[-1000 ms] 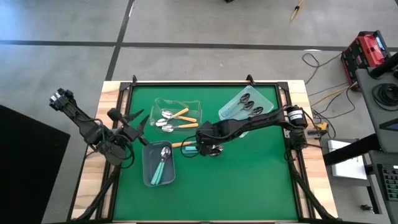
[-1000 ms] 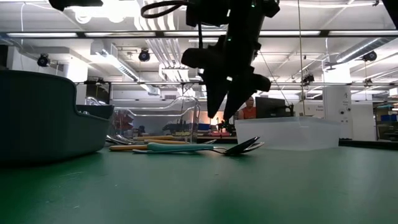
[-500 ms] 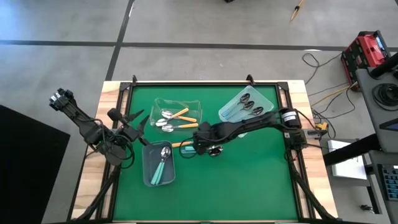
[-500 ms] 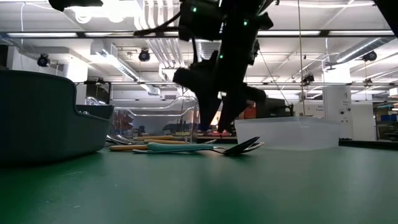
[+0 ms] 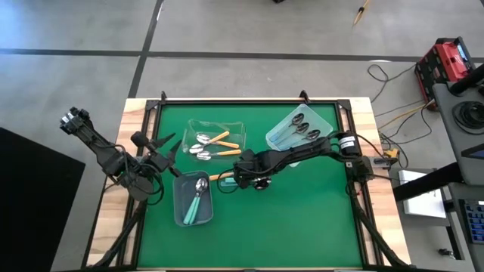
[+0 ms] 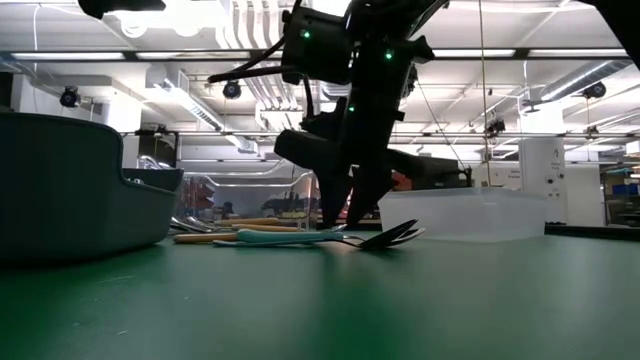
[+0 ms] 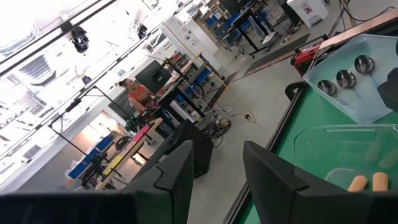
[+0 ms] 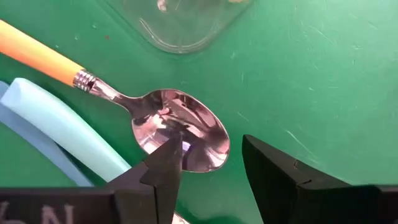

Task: Sort silverware by color (type)
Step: Put the orange spoon into the transparent bin

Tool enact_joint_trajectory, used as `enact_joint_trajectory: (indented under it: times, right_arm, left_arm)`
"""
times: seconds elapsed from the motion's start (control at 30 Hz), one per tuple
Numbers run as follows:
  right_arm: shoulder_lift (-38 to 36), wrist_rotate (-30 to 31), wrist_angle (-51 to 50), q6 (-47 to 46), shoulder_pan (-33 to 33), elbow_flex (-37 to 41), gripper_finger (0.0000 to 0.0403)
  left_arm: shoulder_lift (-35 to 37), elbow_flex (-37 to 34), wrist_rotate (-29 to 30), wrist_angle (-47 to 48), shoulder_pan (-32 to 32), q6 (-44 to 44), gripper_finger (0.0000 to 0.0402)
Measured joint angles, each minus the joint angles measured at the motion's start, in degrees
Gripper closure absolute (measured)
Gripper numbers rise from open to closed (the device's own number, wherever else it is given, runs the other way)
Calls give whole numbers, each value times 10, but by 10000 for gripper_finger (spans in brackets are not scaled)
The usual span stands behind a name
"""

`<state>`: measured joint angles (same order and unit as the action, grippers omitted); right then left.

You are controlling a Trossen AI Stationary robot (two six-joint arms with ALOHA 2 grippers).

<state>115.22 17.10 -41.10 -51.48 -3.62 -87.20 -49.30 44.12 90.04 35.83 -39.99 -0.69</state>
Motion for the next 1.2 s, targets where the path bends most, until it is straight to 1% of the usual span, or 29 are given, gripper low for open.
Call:
enact_joint_trajectory:
  times: [0.47,0.93,1.2]
  right_arm:
    - [4,0,33,0,0,6,306]
    - [3,8,65,0,0,37,348]
    - [3,14,76,19,0,37,390]
  left_arm:
    - [-1,0,0,0,0,0,278]
    - [-1,0,0,0,0,0,278]
    - [-3,0,0,0,0,0,278]
